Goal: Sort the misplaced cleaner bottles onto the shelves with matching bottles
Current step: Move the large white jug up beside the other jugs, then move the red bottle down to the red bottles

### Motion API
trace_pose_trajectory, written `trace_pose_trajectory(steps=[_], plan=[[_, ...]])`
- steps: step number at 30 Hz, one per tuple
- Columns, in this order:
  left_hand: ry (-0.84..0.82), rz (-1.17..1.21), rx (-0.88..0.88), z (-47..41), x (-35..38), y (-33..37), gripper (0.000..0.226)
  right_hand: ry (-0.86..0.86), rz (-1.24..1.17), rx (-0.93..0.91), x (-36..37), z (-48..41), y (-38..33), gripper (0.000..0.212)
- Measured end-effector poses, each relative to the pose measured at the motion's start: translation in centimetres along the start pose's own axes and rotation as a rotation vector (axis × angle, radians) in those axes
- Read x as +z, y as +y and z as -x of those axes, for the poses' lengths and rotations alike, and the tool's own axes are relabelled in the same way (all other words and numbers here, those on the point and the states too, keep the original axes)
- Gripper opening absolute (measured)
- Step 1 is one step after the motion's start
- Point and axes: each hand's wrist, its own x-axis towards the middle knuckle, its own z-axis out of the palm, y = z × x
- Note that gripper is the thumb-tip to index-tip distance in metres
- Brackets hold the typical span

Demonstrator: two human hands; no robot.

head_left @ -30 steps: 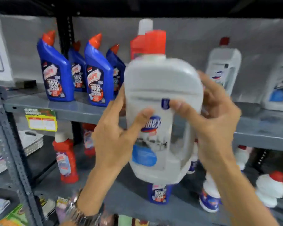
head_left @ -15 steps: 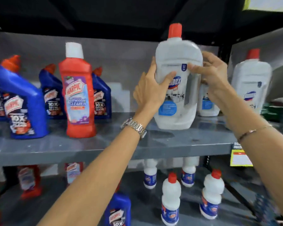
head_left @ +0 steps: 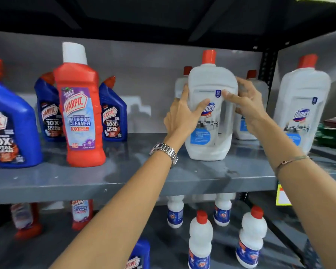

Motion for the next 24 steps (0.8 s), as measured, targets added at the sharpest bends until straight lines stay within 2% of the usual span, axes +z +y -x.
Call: trace_pose_trajectory(steps=[3, 5, 7, 9, 12, 14, 17, 20, 24], plan=[[-0.032, 0.002, 0.065, 0.7, -2.2, -0.3, 0.074, 0.209, 0.086, -0.136, 1.7, 1.8, -0.2, 0.068], [0.089, 0.067, 0.129, 1.4, -5.1, -1.1, 0.069, 0.271, 0.053, -0.259, 4.4, 3.8, -1.2, 0.066], [0.318, 0.163, 0.191, 2.1, -8.6, -2.2, 0.055, 0.184, -0.029, -0.321, 8.0, 5.8, -2.6, 0.058], [0.556, 0.192, 0.215, 2.9, -12.6, -4.2, 0.042, 0.009, -0.063, -0.344, 12.1, 7.5, -3.4, 0.05], [0.713, 0.18, 0.114, 4.0, -17.7, -8.2, 0.041, -0.26, -0.043, -0.269, 17.9, 8.5, -3.0, 0.045], [0.641, 0.212, -0.044, 4.5, -19.9, -11.0, 0.047, -0.386, -0.123, -0.1, 21.1, 9.1, -2.6, 0.043], [0.369, 0.392, -0.242, 4.8, -21.1, -14.1, 0.05, -0.435, -0.24, 0.052, 24.5, 9.5, -2.1, 0.039], [0.184, 0.382, -0.23, 5.0, -21.5, -15.6, 0.039, -0.383, -0.321, 0.086, 26.0, 9.7, -1.5, 0.029], [0.147, 0.415, -0.205, 5.3, -22.1, -15.5, 0.043, -0.352, -0.374, 0.092, 26.2, 9.9, -1.4, 0.031]])
